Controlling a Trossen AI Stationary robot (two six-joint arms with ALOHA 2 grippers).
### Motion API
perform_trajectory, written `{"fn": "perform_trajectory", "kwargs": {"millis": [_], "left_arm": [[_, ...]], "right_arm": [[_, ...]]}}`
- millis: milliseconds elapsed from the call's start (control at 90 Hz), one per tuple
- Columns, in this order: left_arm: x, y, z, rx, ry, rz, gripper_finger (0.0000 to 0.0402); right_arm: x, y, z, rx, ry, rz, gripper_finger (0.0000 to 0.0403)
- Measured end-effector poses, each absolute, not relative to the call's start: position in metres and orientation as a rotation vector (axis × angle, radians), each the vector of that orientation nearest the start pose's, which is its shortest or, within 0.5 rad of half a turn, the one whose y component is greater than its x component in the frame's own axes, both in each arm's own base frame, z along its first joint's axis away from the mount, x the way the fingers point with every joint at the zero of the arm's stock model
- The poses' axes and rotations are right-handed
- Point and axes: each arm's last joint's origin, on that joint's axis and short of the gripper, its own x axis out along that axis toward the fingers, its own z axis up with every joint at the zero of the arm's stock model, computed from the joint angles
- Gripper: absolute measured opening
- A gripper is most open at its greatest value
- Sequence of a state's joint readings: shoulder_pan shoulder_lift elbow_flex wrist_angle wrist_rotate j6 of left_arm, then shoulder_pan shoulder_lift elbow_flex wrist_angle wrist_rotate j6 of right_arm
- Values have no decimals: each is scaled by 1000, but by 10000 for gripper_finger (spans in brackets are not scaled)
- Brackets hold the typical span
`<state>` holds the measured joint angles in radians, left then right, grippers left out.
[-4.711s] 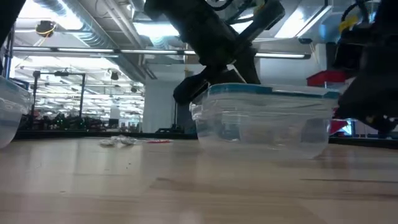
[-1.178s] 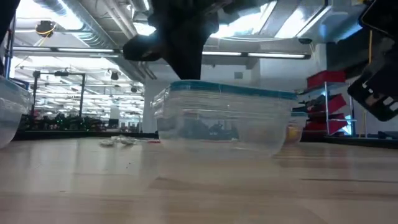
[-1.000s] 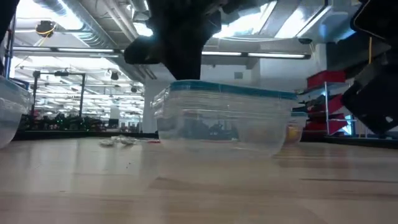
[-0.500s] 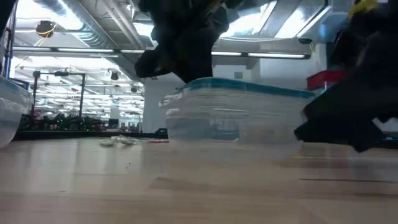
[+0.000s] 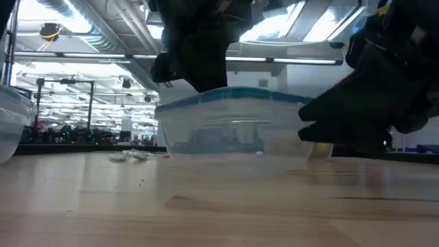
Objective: Sort candy
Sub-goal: Open the square transparent bin
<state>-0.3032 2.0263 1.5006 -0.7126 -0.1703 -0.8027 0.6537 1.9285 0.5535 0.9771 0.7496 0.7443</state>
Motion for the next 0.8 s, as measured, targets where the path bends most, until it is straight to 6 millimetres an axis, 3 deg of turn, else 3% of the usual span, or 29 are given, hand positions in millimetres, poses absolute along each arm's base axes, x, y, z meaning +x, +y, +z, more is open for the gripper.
{"fn": "perform_trajectory", "kwargs": {"millis": [211, 289, 344, 467, 700, 800], "left_arm": [[390, -109, 172, -399, 1236, 405, 0], [383, -99, 146, -352, 1349, 484, 0], [388, -96, 146, -394, 1317, 474, 0], [381, -92, 138, -386, 1419, 477, 0], [378, -97, 153, -389, 1425, 478, 0], [379, -101, 175, -423, 1373, 476, 0]], "right_arm": [[263, 181, 102, 502, 240, -49, 181], [268, 186, 110, 499, 226, 22, 167], [270, 189, 111, 481, 238, 52, 159], [271, 189, 112, 488, 244, 40, 151], [266, 191, 113, 587, 284, 71, 149], [263, 195, 121, 653, 303, 127, 149]]}}
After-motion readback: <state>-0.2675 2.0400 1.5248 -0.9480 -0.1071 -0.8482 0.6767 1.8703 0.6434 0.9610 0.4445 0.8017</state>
